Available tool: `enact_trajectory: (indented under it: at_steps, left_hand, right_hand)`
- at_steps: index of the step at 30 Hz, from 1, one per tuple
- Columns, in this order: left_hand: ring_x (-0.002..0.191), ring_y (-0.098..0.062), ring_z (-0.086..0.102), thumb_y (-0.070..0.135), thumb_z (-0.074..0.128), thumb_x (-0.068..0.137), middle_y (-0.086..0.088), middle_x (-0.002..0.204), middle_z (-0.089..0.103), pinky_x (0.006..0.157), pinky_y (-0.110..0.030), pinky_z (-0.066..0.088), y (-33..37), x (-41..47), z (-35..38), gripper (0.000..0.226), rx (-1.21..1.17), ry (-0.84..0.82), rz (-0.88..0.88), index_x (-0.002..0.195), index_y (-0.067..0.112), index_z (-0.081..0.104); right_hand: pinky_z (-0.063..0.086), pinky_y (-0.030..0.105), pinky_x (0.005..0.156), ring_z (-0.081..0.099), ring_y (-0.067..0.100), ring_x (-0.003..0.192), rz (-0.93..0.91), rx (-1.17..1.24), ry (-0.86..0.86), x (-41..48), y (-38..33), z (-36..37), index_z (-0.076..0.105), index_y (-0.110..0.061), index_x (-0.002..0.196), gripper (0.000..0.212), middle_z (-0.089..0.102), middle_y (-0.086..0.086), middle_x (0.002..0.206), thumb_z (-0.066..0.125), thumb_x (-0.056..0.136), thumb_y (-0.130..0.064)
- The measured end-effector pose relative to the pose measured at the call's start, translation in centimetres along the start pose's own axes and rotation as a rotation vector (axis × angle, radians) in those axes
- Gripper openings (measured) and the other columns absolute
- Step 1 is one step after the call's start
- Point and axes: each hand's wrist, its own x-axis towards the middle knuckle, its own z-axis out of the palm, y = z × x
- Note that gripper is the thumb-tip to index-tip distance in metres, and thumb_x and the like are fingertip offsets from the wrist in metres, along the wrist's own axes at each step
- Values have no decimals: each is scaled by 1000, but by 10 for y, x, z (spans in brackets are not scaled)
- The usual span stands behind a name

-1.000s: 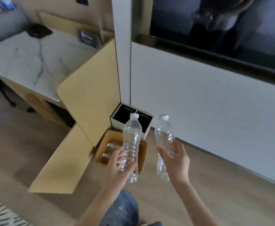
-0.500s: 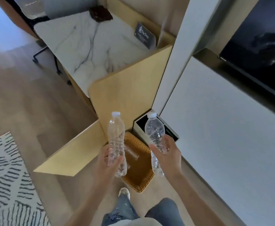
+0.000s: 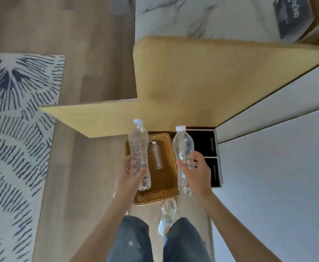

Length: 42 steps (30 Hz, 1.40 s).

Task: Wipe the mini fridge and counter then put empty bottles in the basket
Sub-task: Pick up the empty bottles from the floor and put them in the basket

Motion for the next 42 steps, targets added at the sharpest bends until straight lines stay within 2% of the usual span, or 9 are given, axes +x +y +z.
enact_trajectory:
  at_steps: [3, 6, 9, 14, 19, 25, 33, 38, 42]
  left_hand:
    - [81, 18, 60, 33, 79, 82, 29, 99, 59, 62, -17, 53, -46, 30, 22, 51, 26, 83, -74, 122, 43, 48]
    - [80, 15, 61, 31, 80, 81, 27, 103, 58, 62, -17, 53, -99, 66, 40, 58, 12, 113, -135, 130, 36, 49]
    - [82, 10, 64, 30, 80, 82, 21, 107, 58, 61, -21, 58, -167, 105, 57, 62, 8, 102, -197, 135, 31, 47]
    - [88, 4, 64, 33, 80, 81, 23, 110, 58, 69, -18, 58, -297, 171, 91, 69, 48, 84, -250, 140, 34, 44]
    - [104, -13, 65, 28, 81, 81, 5, 127, 61, 88, -43, 60, -422, 222, 127, 76, 15, 72, -330, 145, 30, 40]
    - [105, -8, 59, 29, 78, 84, 13, 123, 59, 100, -32, 51, -520, 254, 153, 72, 56, 167, -382, 145, 31, 40]
    - [102, -5, 55, 22, 69, 91, 13, 119, 59, 75, 0, 36, -547, 265, 160, 66, 132, 249, -379, 148, 27, 36]
    - [108, -10, 57, 19, 68, 93, 1, 136, 58, 50, 6, 35, -552, 278, 162, 66, 177, 191, -404, 149, 24, 34]
    - [128, -22, 54, 19, 68, 92, -2, 143, 54, 97, -24, 44, -554, 289, 165, 70, 215, 156, -425, 151, 21, 31]
  right_hand:
    - [51, 15, 73, 61, 3, 94, -1, -16, -49, 34, 42, 19, 56, -39, 107, 35, 57, -23, 97, 77, 81, -47]
    - [44, 7, 71, 59, 0, 101, 69, -20, -90, 64, 93, 58, 54, -25, 131, 61, 55, -20, 113, 76, 81, -51]
    - [43, 0, 67, 61, 4, 102, 98, -49, -136, 96, 157, 103, 53, -17, 135, 66, 58, -9, 121, 76, 82, -48]
    - [45, 15, 77, 60, 5, 99, 157, -54, -195, 147, 273, 184, 52, -15, 138, 67, 59, 0, 130, 77, 83, -44]
    - [41, 11, 71, 60, 10, 99, 165, -75, -235, 189, 383, 253, 53, -11, 137, 68, 60, 3, 128, 78, 82, -42]
    - [39, 8, 68, 59, 7, 91, 225, -175, -267, 203, 488, 311, 55, -10, 135, 67, 60, 6, 125, 81, 80, -40]
    - [43, 9, 66, 56, -4, 82, 244, -259, -319, 205, 524, 351, 55, -11, 135, 64, 59, 4, 122, 78, 83, -40]
    - [44, 26, 83, 58, 19, 98, 277, -291, -233, 213, 529, 356, 58, -6, 129, 59, 59, 7, 119, 75, 85, -42]
    - [40, 19, 78, 53, 12, 92, 260, -331, -223, 221, 532, 356, 53, -4, 136, 64, 59, 7, 123, 75, 87, -39]
